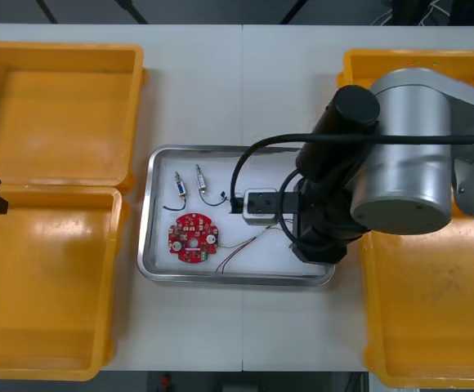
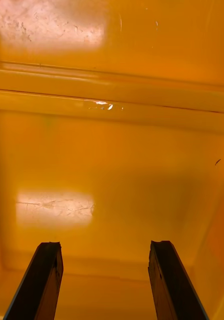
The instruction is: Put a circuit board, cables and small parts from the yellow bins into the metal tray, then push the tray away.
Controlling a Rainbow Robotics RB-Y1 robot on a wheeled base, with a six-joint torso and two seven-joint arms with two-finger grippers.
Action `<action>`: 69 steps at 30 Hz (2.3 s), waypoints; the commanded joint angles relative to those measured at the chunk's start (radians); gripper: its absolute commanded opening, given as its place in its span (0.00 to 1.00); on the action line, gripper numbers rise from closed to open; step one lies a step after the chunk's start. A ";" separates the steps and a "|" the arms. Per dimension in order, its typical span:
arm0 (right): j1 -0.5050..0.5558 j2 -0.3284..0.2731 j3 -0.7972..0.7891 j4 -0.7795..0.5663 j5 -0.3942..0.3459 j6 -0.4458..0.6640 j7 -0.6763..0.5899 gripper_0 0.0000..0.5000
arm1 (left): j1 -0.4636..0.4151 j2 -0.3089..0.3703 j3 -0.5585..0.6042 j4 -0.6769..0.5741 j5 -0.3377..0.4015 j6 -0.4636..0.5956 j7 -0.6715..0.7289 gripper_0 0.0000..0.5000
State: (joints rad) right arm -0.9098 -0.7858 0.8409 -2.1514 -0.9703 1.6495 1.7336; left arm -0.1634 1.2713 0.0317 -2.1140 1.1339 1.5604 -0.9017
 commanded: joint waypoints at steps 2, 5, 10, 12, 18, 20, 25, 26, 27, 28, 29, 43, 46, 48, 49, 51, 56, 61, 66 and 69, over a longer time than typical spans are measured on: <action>-0.064 0.069 0.109 0.024 0.033 -0.071 -0.023 1.00 | 0.016 0.048 0.033 -0.031 -0.008 -0.010 -0.060 1.00; -0.083 0.102 0.162 0.042 0.067 -0.089 -0.028 1.00 | 0.016 0.048 0.033 -0.031 -0.008 -0.010 -0.060 1.00; -0.089 0.161 0.228 0.093 0.119 -0.116 -0.045 1.00 | 0.016 0.048 0.033 -0.032 -0.008 -0.010 -0.060 1.00; -0.089 0.201 0.250 0.134 0.130 -0.123 -0.049 1.00 | 0.016 0.048 0.033 -0.034 -0.008 -0.010 -0.060 1.00; -0.089 0.272 0.291 0.205 0.151 -0.122 -0.066 1.00 | 0.018 0.048 0.033 -0.035 -0.008 -0.010 -0.063 1.00; -0.089 0.284 0.305 0.214 0.165 -0.123 -0.074 1.00 | 0.018 0.048 0.031 -0.035 -0.008 -0.010 -0.065 1.00; -0.067 0.298 0.325 0.223 0.196 -0.126 -0.095 1.00 | 0.018 0.048 0.033 -0.037 -0.009 -0.010 -0.065 1.00; -0.060 0.298 0.325 0.223 0.200 -0.128 -0.097 1.00 | 0.018 0.048 0.033 -0.037 -0.009 -0.010 -0.065 1.00; -0.057 0.298 0.325 0.222 0.203 -0.129 -0.098 1.00 | 0.018 0.048 0.033 -0.037 -0.009 -0.010 -0.065 1.00; -0.046 0.299 0.325 0.223 0.211 -0.137 -0.100 1.00 | 0.018 0.048 0.033 -0.037 -0.009 -0.010 -0.065 1.00; -0.035 0.299 0.325 0.223 0.223 -0.143 -0.101 1.00 | 0.018 0.048 0.033 -0.037 -0.009 -0.010 -0.065 1.00; 0.055 0.306 0.342 0.223 0.351 -0.154 -0.112 1.00 | 0.018 0.048 0.033 -0.037 -0.009 -0.010 -0.065 1.00; 0.061 0.306 0.353 0.225 0.371 -0.155 -0.117 1.00 | 0.018 0.048 0.033 -0.037 -0.009 -0.010 -0.065 1.00; 0.066 0.306 0.359 0.225 0.386 -0.154 -0.121 1.00 | 0.018 0.048 0.033 -0.037 -0.009 -0.010 -0.065 1.00; 0.071 0.306 0.359 0.225 0.392 -0.155 -0.123 1.00 | 0.018 0.048 0.033 -0.037 -0.009 -0.010 -0.065 1.00; 0.075 0.306 0.359 0.225 0.400 -0.155 -0.126 1.00 | 0.018 0.048 0.033 -0.037 -0.009 -0.010 -0.065 1.00; 0.075 0.307 0.369 0.225 0.410 -0.155 -0.135 0.31 | 0.018 0.048 0.033 -0.037 -0.009 -0.010 -0.065 1.00; 0.075 0.306 0.376 0.225 0.443 -0.155 -0.141 0.12 | 0.018 0.048 0.033 -0.037 -0.009 -0.010 -0.065 1.00; 0.065 0.290 0.376 0.225 0.490 -0.158 -0.147 0.00 | 0.018 0.048 0.033 -0.037 -0.009 -0.010 -0.065 1.00; 0.037 0.280 0.376 0.225 0.489 -0.158 -0.150 0.00 | 0.018 0.048 0.033 -0.037 -0.009 -0.010 -0.065 1.00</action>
State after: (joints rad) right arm -0.8443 -0.5000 1.1955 -1.9173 -0.4872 1.5012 1.6322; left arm -0.1604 1.2735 0.0323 -2.1287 1.1334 1.5591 -0.9017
